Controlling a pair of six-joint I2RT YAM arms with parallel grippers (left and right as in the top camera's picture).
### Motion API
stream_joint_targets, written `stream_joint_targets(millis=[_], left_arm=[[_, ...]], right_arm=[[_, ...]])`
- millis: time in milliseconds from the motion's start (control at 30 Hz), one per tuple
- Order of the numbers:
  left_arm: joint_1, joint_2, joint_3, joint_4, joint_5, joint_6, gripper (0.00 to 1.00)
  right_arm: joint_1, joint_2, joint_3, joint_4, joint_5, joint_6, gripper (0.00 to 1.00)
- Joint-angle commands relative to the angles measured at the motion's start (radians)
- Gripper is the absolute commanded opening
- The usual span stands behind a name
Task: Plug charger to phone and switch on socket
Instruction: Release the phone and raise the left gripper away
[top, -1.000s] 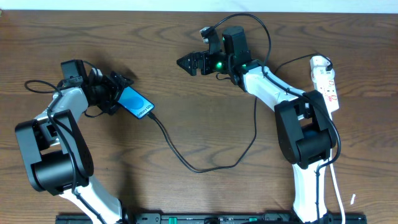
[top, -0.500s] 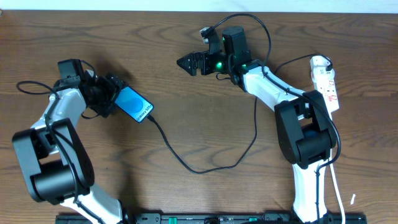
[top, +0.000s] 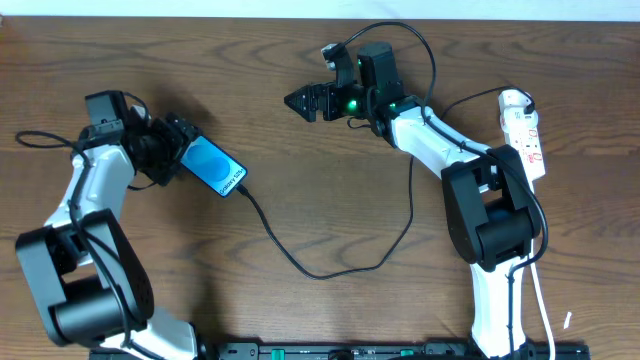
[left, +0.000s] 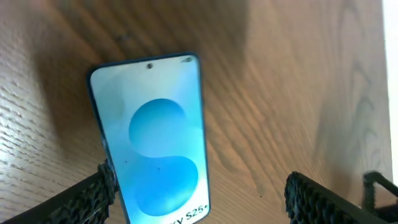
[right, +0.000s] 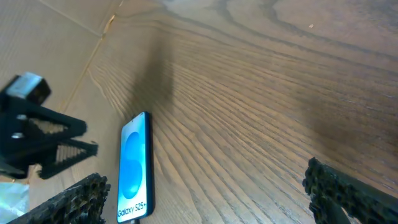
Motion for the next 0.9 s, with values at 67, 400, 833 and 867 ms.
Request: stream_joint_targets(millis=[67,400,833,867], left_arm=[[0.003,-0.095,-0.011,-0.006,-0.013,0.111,0.89],[0.003,-0.229,-0.011,-0.013,-0.013,0.205,0.88],[0.003,-0.287,-0.011,-0.02,-0.035,0.233,0.88],[0.003,-0.287,-0.011,-0.025,-0.036,0.242,0.88]], right_arm=[[-0.003,-0.016,0.016,-0.003,0.0,-0.016,0.99],[-0.003,-0.016,0.016,-0.003,0.0,-0.016,0.99],[-0.003,-0.016,0.016,-0.003,0.0,-0.016,0.99],[-0.003,-0.016,0.016,-0.003,0.0,-0.016,0.99]])
